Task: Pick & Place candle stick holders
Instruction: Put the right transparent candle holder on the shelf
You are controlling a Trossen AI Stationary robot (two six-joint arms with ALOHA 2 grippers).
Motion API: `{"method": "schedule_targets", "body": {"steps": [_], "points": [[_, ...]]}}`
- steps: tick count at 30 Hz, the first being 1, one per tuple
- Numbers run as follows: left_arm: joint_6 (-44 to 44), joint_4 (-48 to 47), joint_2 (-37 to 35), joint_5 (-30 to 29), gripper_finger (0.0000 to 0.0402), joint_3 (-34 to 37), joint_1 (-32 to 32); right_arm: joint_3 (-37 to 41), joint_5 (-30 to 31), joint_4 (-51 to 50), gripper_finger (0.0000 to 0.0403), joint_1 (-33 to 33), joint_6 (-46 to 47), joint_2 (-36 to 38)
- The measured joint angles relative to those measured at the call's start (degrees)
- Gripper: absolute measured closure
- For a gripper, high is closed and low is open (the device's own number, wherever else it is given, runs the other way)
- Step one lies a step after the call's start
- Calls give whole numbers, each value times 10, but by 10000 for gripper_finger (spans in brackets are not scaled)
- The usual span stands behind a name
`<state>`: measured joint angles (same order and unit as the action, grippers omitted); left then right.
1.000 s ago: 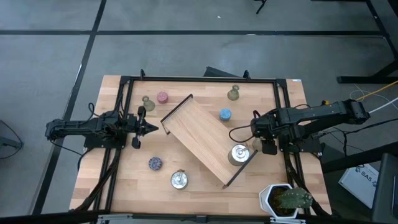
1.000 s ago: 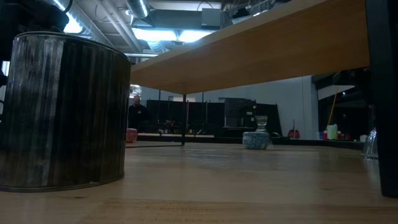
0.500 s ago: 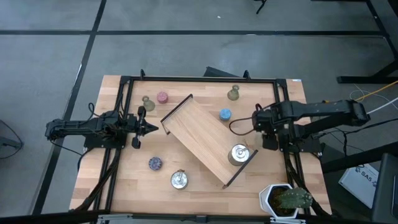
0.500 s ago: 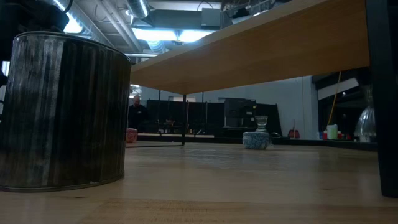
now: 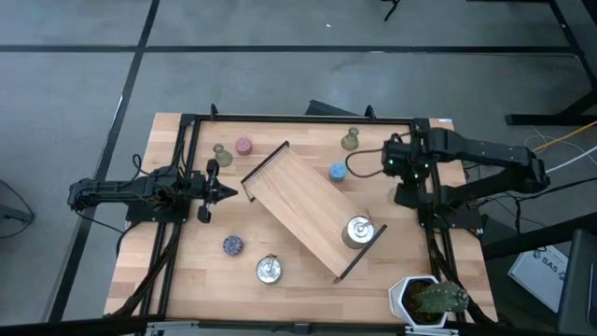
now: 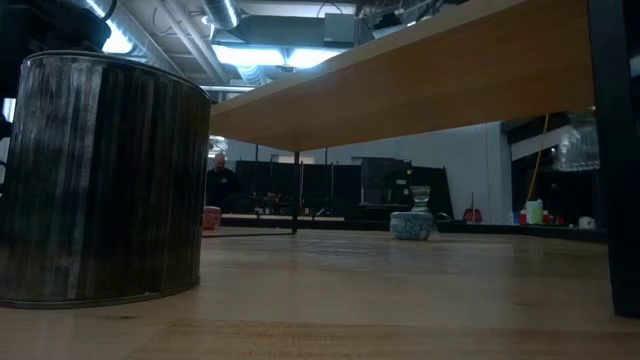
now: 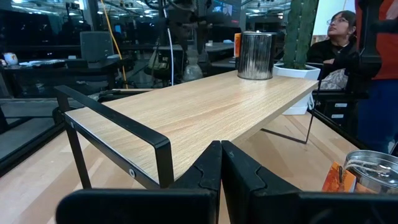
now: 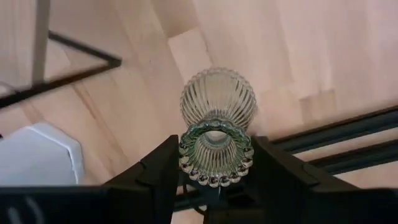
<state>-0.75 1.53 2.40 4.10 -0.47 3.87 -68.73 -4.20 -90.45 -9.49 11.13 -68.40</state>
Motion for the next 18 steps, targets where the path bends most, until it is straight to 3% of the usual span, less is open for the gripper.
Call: {"method": "schedule_targets", "body": {"steps": [18], "points": [[0, 0, 0, 0, 398, 0, 0, -179, 6, 4, 222, -62, -60, -111]]}}
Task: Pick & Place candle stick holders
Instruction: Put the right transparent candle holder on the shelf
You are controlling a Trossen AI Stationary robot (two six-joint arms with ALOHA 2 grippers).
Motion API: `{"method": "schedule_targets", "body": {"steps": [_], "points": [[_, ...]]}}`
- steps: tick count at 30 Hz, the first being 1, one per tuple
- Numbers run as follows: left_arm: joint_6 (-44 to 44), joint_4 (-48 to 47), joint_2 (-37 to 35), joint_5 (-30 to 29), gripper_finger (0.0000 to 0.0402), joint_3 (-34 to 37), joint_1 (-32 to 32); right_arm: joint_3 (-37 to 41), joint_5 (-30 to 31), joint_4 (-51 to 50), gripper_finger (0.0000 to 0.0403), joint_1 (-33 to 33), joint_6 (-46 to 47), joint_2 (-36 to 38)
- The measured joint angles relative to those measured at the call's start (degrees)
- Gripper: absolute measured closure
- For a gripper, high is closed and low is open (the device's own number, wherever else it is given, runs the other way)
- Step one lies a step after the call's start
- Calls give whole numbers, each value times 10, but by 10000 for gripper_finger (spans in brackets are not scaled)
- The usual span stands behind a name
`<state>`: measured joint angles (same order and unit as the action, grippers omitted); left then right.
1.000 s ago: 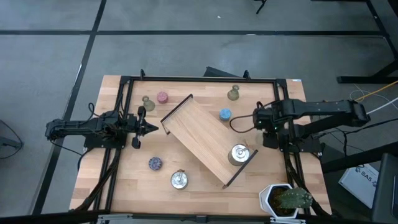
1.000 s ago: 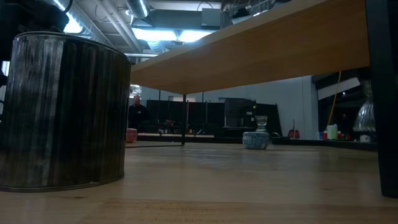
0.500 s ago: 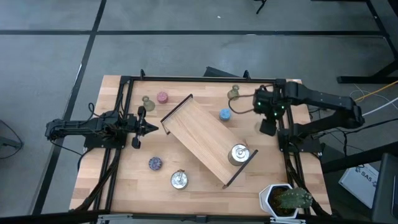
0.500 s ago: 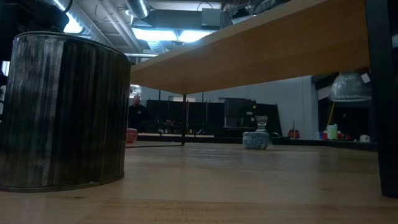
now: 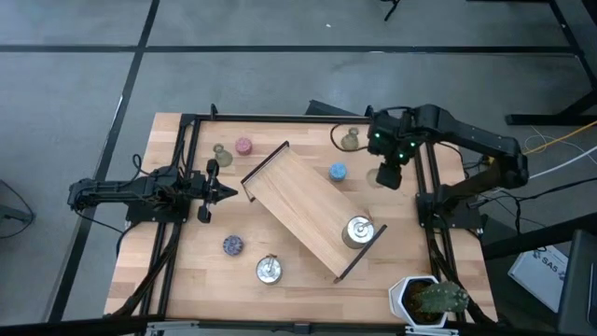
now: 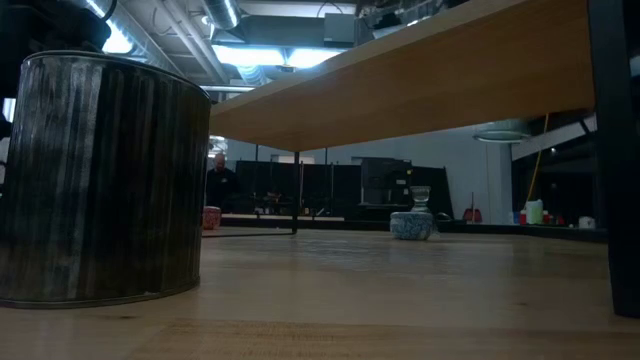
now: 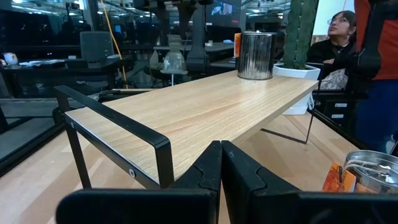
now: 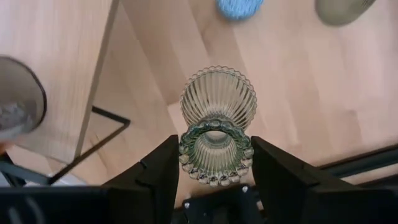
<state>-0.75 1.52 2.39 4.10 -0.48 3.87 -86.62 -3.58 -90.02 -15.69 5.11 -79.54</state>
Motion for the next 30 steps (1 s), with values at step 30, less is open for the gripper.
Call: {"method": "schedule_targets", "body": {"steps": [30], "points": [[0, 0, 0, 0, 398, 0, 0, -285, 10, 0, 222, -8, -172, -221]]}}
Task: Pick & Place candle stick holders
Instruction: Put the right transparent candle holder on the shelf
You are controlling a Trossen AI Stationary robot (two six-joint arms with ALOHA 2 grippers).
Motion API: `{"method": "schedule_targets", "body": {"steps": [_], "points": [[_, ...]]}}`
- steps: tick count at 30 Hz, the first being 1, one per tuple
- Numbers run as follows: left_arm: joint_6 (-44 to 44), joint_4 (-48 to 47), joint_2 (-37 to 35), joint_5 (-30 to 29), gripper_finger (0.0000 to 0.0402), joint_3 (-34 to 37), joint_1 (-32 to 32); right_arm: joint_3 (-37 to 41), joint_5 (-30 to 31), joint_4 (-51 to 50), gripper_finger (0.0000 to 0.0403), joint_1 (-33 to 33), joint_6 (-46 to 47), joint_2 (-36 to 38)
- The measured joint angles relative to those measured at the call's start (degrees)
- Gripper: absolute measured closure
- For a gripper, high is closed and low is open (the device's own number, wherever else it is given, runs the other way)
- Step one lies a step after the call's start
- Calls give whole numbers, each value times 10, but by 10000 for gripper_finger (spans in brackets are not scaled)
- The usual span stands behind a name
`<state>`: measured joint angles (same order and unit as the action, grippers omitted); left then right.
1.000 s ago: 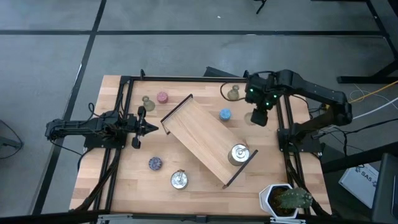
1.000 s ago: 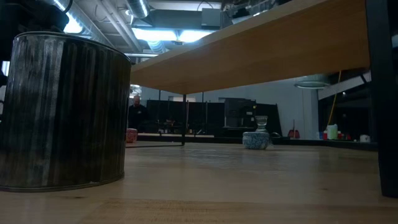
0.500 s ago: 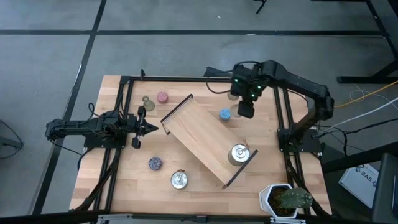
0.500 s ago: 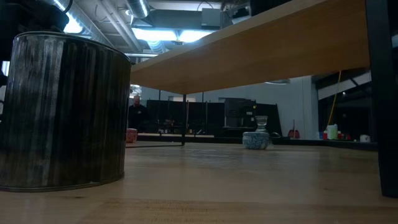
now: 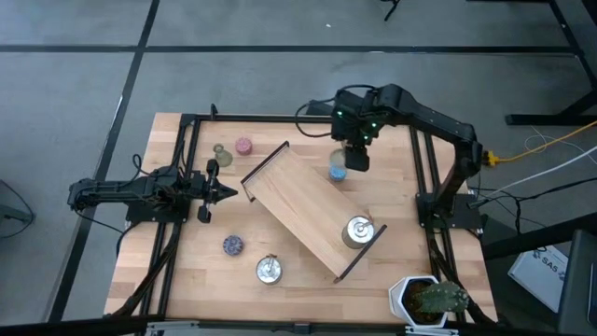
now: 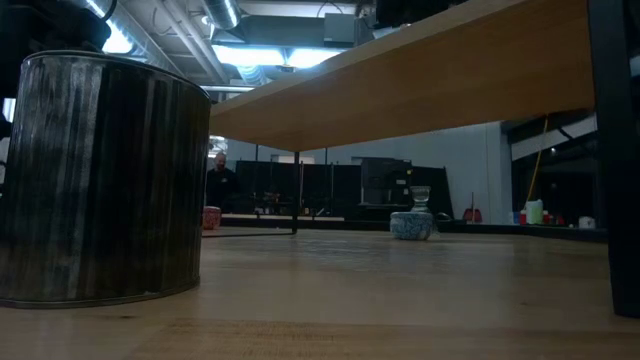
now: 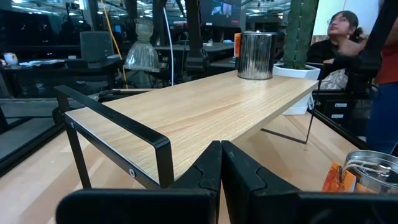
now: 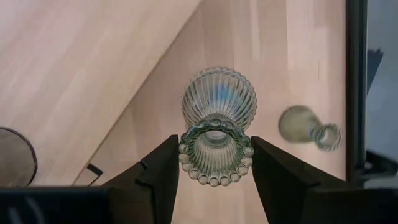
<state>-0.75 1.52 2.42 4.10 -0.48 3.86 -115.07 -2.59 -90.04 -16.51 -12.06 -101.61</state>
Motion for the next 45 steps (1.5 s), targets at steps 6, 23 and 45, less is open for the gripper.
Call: {"method": "schedule_targets", "body": {"steps": [6, 23, 45], "points": [[0, 0, 0, 0, 398, 0, 0, -41, 0, 0, 222, 17, -39, -24], [0, 0, 0, 0, 398, 0, 0, -45, -4, 11, 222, 61, -79, -26], [0, 0, 0, 0, 398, 0, 0, -180, -18, 0, 222, 109, -34, -89]]}}
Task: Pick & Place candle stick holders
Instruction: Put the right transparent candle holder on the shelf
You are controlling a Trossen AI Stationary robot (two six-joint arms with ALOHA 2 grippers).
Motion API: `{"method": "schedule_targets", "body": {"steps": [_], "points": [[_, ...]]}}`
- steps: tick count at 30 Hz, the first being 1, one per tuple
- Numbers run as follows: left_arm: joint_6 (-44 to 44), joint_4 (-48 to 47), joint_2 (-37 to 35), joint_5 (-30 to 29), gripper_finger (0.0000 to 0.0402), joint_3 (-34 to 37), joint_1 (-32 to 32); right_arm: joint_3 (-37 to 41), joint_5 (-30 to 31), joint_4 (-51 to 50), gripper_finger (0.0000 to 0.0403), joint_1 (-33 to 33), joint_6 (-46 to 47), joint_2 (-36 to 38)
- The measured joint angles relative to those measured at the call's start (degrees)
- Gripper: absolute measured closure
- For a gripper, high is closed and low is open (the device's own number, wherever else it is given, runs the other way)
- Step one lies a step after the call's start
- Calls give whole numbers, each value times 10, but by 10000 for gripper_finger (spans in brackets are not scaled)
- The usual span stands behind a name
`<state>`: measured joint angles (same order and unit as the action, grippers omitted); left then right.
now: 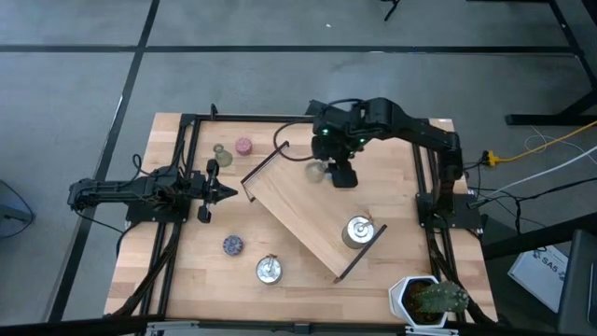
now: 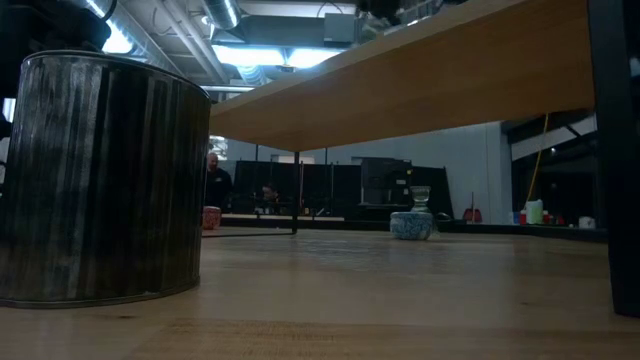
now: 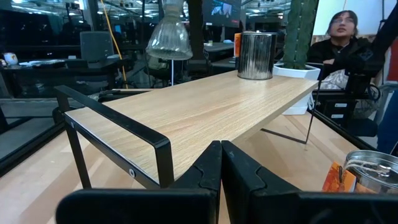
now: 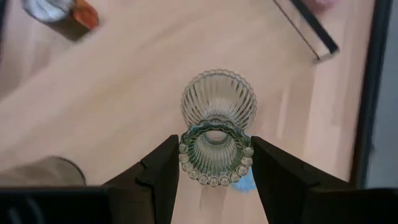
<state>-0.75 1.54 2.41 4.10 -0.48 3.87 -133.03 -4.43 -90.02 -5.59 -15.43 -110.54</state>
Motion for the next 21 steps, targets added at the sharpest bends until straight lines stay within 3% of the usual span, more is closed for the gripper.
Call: {"method": "schedule_targets", "body": {"steps": [21], "points": [[0, 0, 0, 0, 398, 0, 0, -16, -2, 0, 222, 24, 41, -51]]}}
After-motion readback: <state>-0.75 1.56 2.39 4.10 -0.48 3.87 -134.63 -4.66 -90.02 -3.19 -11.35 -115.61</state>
